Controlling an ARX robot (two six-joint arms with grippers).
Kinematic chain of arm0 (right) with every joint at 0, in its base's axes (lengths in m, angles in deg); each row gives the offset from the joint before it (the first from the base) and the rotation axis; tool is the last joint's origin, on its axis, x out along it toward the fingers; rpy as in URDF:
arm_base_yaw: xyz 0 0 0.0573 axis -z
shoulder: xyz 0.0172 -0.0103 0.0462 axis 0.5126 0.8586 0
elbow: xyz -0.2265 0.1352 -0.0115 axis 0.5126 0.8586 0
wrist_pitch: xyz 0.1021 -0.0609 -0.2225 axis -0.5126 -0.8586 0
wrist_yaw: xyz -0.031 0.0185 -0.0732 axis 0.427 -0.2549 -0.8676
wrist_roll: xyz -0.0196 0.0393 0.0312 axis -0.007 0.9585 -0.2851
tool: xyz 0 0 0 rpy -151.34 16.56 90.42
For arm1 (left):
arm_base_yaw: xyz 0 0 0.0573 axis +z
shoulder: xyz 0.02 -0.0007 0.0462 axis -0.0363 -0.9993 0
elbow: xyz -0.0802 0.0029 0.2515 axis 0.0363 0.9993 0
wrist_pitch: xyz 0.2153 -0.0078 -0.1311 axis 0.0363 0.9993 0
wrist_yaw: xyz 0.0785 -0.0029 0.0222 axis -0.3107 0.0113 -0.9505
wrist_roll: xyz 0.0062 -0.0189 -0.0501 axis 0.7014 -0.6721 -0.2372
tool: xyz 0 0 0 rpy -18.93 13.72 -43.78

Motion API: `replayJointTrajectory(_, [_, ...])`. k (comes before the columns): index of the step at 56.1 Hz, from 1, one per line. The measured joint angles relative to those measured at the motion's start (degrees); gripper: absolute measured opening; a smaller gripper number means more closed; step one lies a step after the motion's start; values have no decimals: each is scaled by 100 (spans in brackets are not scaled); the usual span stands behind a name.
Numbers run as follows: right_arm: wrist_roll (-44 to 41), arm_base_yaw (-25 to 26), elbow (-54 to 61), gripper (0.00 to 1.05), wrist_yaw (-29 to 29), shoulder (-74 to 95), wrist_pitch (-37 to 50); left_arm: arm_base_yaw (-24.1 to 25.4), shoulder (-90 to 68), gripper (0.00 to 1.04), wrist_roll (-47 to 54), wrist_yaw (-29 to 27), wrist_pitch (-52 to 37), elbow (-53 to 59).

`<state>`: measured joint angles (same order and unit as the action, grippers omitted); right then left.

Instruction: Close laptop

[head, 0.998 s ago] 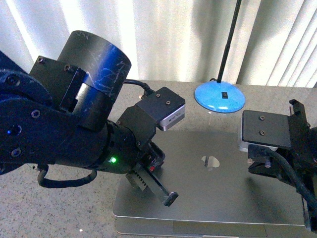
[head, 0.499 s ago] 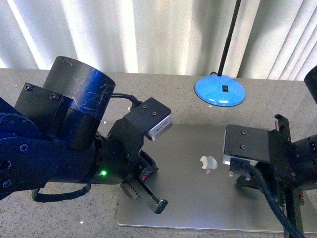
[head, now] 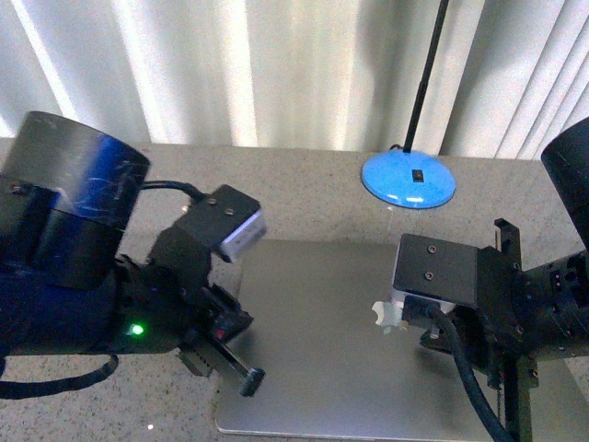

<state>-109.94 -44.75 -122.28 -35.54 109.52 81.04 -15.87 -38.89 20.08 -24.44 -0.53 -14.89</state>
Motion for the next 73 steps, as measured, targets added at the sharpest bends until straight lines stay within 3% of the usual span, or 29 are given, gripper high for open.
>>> replayJointTrajectory(5, [404, 0, -4, 3, -227, -284, 599, 284, 330, 4, -601, -229, -660, 136])
replayJointTrajectory(10, [1274, 52, -136, 5, -1025, -688, 1526, 752, 872, 7, -1657, -962, -1685, 273])
replayJointTrajectory(17, [2417, 170, -400, 24, -1613, -1062, 1825, 1062, 1285, 24, -2505, -1397, -2103, 264])
replayJointTrajectory(21, [2940, 179, -356, 38, -1742, -1051, 1932, 1128, 1270, 42, -2841, -1416, -2100, 304])
replayJointTrajectory(24, [3480, 131, 9, 31, -2420, -892, 3077, 1056, 1172, 48, -2809, -1497, -2192, 374])
replayJointTrajectory(27, [4190, 116, 496, 22, -2889, -828, 4201, 981, 1108, 40, -2509, -1930, -2872, 588])
replayJointTrajectory(31, [4970, 275, 1250, 7, -2988, -1071, 5451, 1019, 1270, 25, -1891, -2208, -3797, 1115])
replayJointTrajectory(33, [5084, 345, 1438, 2, -2983, -1239, 5643, 1082, 1482, 18, -1727, -2216, -3926, 1349])
replayJointTrajectory(38, [5368, 507, 1945, 3, -2887, -1604, 6096, 1196, 1919, 4, -1547, -2201, -4004, 1759])
replayJointTrajectory(55, [5515, 800, 3115, 3, -2538, -2765, 5910, 1392, 3193, 4, -1388, -1971, -3821, 2894])
replayJointTrajectory(60, [5532, 901, 3449, 3, -2426, -3296, 5683, 1644, 3722, 4, -1355, -1620, -3587, 3226])
replayJointTrajectory(73, [5536, 1351, 3941, 3, -1982, -4472, 4992, 1786, 4872, 4, -1353, -1589, -2914, 3716])
